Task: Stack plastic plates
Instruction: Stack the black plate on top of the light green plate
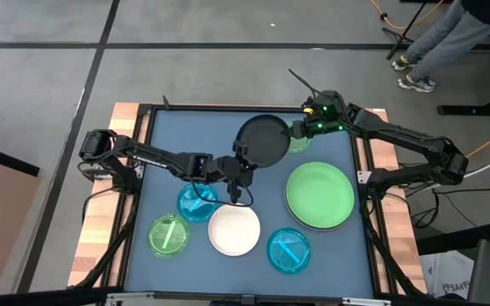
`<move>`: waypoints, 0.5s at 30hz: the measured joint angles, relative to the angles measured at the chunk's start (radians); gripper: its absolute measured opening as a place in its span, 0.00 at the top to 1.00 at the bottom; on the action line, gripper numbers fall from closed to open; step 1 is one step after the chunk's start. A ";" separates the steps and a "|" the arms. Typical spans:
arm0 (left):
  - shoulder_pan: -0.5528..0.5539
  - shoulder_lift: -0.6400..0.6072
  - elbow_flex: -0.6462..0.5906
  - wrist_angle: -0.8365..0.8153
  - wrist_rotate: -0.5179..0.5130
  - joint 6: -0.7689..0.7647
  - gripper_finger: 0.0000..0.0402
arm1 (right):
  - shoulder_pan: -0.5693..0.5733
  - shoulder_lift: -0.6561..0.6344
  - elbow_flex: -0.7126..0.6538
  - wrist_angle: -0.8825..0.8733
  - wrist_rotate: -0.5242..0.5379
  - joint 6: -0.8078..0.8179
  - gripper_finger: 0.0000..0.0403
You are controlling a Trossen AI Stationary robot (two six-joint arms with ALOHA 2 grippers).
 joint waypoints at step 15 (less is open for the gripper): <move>0.000 0.000 0.000 0.000 -0.016 0.243 0.98 | 0.000 0.000 0.000 -0.002 0.001 0.000 0.85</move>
